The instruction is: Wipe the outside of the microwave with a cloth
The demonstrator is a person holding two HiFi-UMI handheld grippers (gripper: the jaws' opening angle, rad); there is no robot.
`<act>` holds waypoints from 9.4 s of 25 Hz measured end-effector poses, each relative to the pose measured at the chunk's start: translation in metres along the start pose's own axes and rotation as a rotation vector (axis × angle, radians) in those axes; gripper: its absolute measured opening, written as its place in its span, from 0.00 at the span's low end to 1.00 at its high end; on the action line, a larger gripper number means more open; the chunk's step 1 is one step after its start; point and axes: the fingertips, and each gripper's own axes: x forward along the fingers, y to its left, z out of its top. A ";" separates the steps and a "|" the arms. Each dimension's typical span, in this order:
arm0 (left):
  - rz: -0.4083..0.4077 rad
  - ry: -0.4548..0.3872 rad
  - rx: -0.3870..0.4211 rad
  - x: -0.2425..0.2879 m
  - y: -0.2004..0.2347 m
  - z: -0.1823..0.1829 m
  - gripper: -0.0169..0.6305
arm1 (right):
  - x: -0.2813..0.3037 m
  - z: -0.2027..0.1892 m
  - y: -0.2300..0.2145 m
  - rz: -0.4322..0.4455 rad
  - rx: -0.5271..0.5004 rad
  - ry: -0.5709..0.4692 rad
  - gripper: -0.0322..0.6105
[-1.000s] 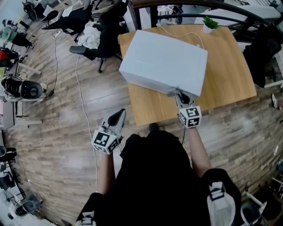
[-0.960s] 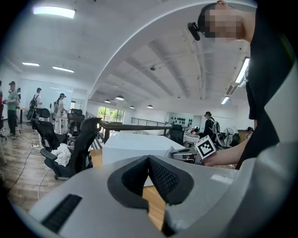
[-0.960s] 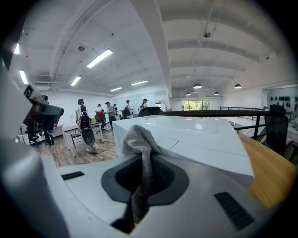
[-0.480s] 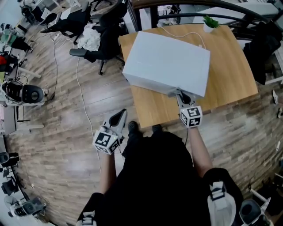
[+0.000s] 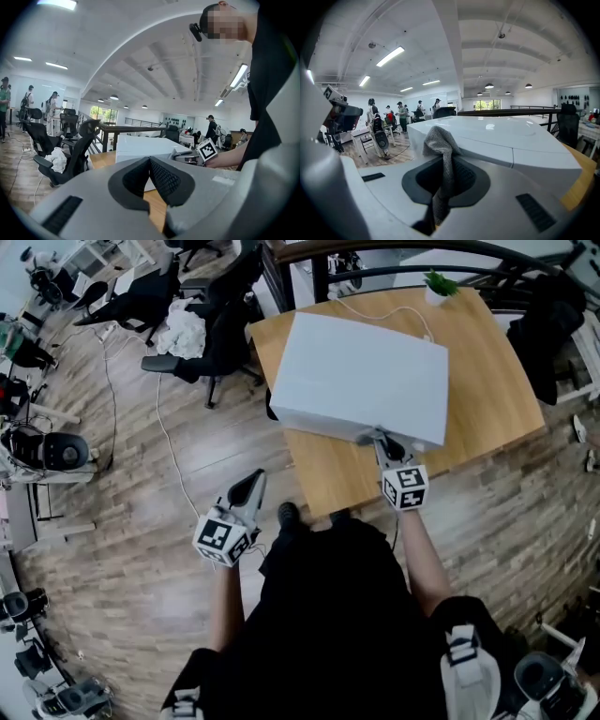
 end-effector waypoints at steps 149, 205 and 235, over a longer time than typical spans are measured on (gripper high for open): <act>-0.143 0.005 0.037 -0.081 0.131 -0.003 0.03 | 0.144 -0.032 0.127 -0.049 0.170 0.135 0.08; -0.191 0.028 0.051 0.026 0.013 0.022 0.03 | 0.020 -0.083 -0.032 -0.171 0.312 0.132 0.08; -0.202 0.054 0.052 0.049 -0.041 0.017 0.03 | -0.019 -0.098 -0.075 -0.193 0.395 0.118 0.08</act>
